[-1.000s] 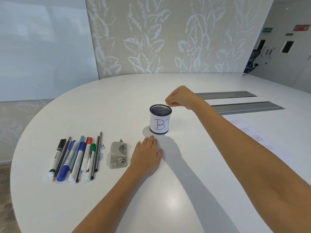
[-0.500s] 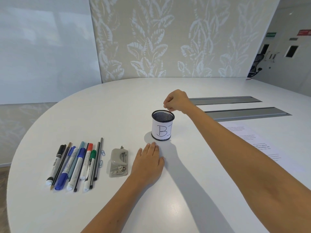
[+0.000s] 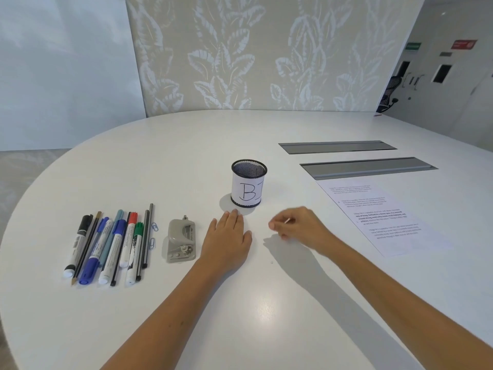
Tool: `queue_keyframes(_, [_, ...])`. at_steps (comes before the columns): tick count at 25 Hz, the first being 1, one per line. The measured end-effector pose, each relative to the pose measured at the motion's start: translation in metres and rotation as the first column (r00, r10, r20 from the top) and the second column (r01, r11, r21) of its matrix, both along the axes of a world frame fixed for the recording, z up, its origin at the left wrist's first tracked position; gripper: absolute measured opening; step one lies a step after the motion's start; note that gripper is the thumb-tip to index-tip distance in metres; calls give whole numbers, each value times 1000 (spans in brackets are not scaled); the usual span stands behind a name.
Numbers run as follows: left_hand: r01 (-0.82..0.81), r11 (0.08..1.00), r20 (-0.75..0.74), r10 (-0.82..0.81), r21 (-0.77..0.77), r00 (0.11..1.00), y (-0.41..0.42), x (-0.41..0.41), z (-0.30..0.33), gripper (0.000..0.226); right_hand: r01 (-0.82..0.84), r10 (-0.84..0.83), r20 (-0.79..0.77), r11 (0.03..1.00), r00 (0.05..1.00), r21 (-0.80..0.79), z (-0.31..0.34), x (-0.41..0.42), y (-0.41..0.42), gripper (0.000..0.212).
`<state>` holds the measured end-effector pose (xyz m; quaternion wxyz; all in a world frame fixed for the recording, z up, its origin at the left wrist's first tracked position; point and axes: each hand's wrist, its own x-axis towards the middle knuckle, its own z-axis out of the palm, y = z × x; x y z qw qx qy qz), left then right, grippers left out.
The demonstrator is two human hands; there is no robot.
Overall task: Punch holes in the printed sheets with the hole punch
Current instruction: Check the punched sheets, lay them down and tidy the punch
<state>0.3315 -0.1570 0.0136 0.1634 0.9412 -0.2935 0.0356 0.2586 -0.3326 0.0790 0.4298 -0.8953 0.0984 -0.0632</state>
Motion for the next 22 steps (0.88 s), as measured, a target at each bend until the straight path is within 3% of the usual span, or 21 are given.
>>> queue_keyframes(3, [2,1000,-4,-2,1,1000,1,0,0,60,-88,84,-69,994,994,-63,-16,-27,9,10])
queue_keyframes(9, [17,1000,-14,-17,-8,1000,2,1,0,60,-226,222,-46,931,974,-288,-13,-46,21,7])
queue_keyframes(14, [20,1000,-24,-21,-14,1000,3,0,1,59,-254,223,-121,857,967,-448,-10,-40,26,11])
queue_keyframes(20, [27,999,-35,-27,-18,999,4,-2,4,59,-140,91,-122,863,988,-486,-11,-35,23,12])
queue_keyframes(22, [31,999,-32,-32,-13,999,5,-3,3,59,-11,-3,-38,927,999,-376,1,-29,16,10])
